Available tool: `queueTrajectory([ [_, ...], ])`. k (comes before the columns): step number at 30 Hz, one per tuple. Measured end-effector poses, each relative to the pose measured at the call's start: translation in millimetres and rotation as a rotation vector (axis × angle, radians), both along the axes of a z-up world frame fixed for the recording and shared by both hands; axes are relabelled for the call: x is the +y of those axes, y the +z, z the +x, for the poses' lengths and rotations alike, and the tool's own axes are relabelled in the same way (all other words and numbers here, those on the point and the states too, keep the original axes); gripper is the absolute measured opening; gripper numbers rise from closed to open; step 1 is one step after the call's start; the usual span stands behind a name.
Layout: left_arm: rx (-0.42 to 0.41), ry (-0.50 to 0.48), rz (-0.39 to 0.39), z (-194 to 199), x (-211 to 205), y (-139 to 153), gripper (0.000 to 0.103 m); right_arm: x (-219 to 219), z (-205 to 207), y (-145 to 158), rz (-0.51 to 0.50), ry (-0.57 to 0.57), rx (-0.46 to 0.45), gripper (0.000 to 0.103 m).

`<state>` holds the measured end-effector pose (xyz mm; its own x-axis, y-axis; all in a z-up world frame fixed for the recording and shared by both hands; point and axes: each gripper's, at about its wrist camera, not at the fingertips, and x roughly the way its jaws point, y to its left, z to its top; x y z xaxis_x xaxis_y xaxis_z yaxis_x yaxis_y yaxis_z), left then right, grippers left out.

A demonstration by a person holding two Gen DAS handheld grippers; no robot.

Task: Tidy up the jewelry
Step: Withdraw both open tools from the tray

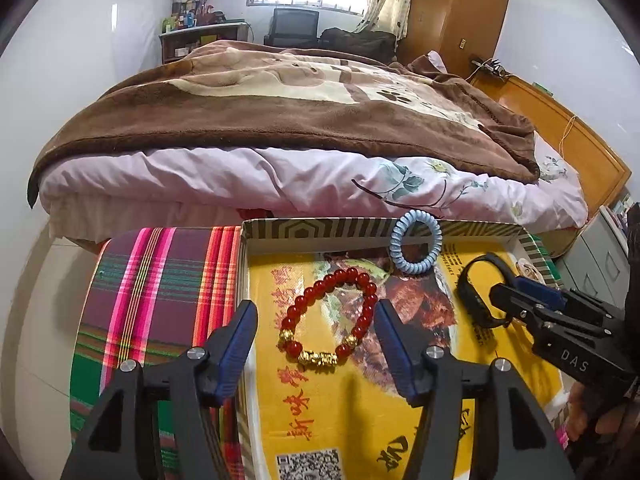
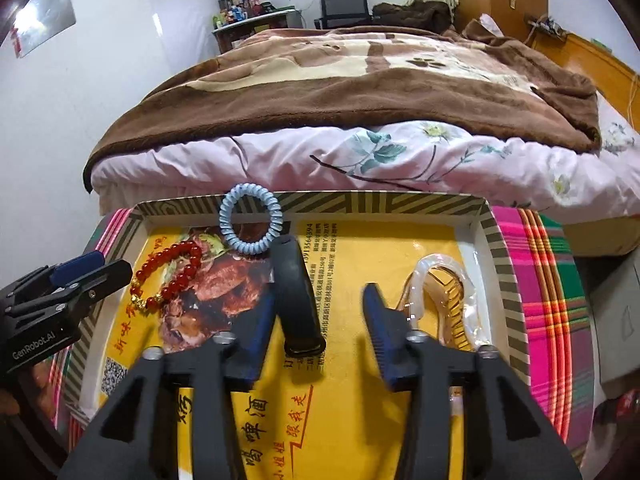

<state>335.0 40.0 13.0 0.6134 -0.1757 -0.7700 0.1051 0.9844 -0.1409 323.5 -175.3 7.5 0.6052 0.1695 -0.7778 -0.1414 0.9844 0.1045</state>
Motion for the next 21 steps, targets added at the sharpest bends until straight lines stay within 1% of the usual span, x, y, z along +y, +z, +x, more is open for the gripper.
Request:
queueTrajectory([
  [2, -0.004, 0.005, 0.002, -5, 1, 4, 0.064, 1, -2, 2, -0.013, -0.002, -0.008, 0.047],
  [5, -0.014, -0.005, -0.009, -15, 1, 11, 0.066, 1, -8, 8, -0.017, 0.001, -0.027, 0.048],
  [7, -0.025, -0.002, -0.006, -25, 2, 18, 0.069, 1, -12, 11, -0.024, -0.005, -0.034, 0.048],
  [9, -0.041, 0.006, -0.019, -38, 4, 25, 0.073, -1, -16, 16, -0.016, -0.008, -0.042, 0.048],
  [11, -0.05, 0.015, -0.025, -47, 7, 31, 0.075, -2, -23, 22, -0.008, -0.011, -0.057, 0.048],
  [17, -0.08, 0.043, -0.057, -87, 14, 44, 0.077, -8, -56, 36, 0.032, -0.011, -0.088, 0.048],
  [21, -0.09, 0.043, -0.063, -115, 16, 46, 0.079, -12, -86, 40, 0.045, -0.001, -0.103, 0.048],
])
